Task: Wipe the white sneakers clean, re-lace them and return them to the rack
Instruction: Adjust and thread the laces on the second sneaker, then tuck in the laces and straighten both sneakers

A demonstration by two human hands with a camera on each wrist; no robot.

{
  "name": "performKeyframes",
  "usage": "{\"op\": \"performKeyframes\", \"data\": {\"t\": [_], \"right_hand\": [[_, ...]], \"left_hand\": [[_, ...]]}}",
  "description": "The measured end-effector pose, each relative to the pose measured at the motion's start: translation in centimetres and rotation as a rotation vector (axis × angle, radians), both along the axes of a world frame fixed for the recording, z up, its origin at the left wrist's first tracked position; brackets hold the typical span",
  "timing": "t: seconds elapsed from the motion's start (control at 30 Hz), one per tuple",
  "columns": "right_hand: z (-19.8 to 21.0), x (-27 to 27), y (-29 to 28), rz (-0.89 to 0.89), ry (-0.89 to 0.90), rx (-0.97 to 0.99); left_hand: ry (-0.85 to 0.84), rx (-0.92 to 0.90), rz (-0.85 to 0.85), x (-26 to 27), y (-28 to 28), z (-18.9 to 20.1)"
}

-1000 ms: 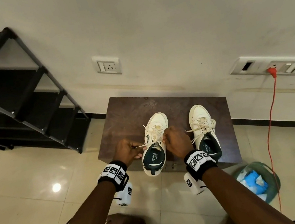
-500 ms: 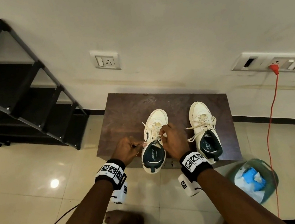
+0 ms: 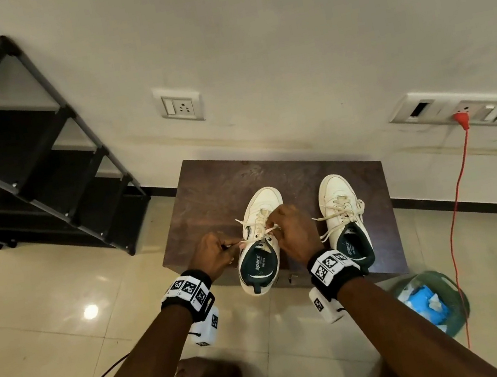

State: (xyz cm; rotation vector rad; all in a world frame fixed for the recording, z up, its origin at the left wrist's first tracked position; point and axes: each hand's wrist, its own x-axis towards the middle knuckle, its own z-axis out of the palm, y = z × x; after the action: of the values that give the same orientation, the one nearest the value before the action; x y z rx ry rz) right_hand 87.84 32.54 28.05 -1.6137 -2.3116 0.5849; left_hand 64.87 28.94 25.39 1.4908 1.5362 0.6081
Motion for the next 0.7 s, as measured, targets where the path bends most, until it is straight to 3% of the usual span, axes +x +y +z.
{"op": "performKeyframes", "data": {"t": [0.3,0.4,0.5,0.63,0.7], "right_hand": [[0.5,1.6,0.6,0.071,-0.143,-0.055],[-0.1,1.4,0.7,-0.015,-0.081,-0.102],[-0.3,2.0,-0.6,-0.112,-0.020,-0.126],[-0.4,2.9,-4.5,-0.262,0.044,-0.008],[-0.3,2.3,-6.6,-0.371,0.090,0.029]], "left_hand": [[0.085,-0.020,0.115,0.2,0.2,-0.2],[-0.023,-0.123,0.277,1.1,-0.4,-0.6],[-0.070,-0.137,0.310,1.6,-1.6,-0.1],[-0.166,-0.204,0.446,2.0,-3.3,1.8],[-0.159,-0.231,0.427,3.0,-3.8,2.6]]}}
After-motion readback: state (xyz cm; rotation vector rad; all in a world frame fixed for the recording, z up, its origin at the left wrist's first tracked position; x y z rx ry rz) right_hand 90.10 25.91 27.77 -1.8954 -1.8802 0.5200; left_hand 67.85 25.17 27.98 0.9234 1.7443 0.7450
